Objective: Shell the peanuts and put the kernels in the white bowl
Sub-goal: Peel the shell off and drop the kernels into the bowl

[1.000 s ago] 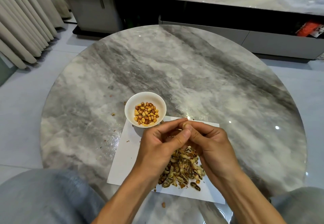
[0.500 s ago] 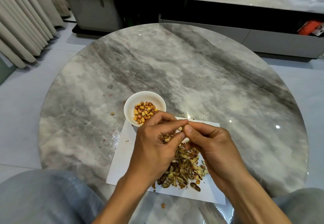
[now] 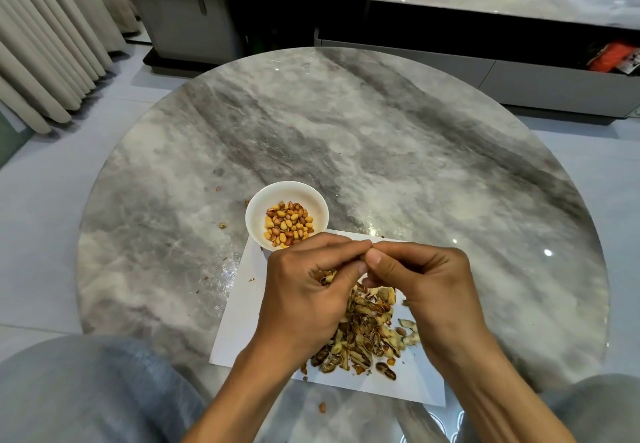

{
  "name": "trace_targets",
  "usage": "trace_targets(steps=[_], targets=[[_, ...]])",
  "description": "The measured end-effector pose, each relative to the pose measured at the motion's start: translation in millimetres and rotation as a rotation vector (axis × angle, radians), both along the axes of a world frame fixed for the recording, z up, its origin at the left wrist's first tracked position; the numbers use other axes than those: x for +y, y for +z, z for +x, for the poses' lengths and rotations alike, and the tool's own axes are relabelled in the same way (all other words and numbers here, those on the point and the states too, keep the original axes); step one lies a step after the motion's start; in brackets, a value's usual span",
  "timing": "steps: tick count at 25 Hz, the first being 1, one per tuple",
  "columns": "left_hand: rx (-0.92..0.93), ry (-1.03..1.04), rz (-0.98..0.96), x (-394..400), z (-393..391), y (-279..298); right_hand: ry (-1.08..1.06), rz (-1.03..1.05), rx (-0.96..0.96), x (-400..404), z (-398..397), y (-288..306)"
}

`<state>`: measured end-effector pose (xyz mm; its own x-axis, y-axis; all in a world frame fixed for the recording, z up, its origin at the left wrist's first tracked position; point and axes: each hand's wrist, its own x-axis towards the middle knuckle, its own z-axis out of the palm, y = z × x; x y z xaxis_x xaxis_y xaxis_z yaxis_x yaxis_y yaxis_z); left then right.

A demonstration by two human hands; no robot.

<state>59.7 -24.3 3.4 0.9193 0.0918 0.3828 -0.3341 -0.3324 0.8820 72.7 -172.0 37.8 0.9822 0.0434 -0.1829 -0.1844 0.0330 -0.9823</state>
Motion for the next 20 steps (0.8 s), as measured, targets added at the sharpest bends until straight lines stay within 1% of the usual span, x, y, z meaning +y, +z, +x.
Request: trace_targets(steps=[4,7,9,12,14,16,18,20], targets=[[0.022,0.024,-0.109,-3,-1,4,-0.107,0.221,0.131,9,-2,-8],[0.104,0.016,-0.195,-3,1,3,-0.096,0.33,0.251,11,0,-8],[0.122,0.008,-0.155,-3,2,1,-0.057,0.405,0.34,13,0,-7],[0.122,-0.043,-0.003,-1,4,-4,-0.043,0.484,0.503,10,2,-9],[0.123,-0.093,0.141,2,5,-6,-0.049,0.494,0.558,8,2,-12],[0.139,-0.12,0.22,4,5,-7,-0.054,0.495,0.568,7,1,-16],[0.152,-0.118,0.209,5,5,-3,-0.064,0.502,0.562,8,-1,-19],[0.177,-0.088,0.134,8,5,0,-0.096,0.492,0.543,7,-1,-22]])
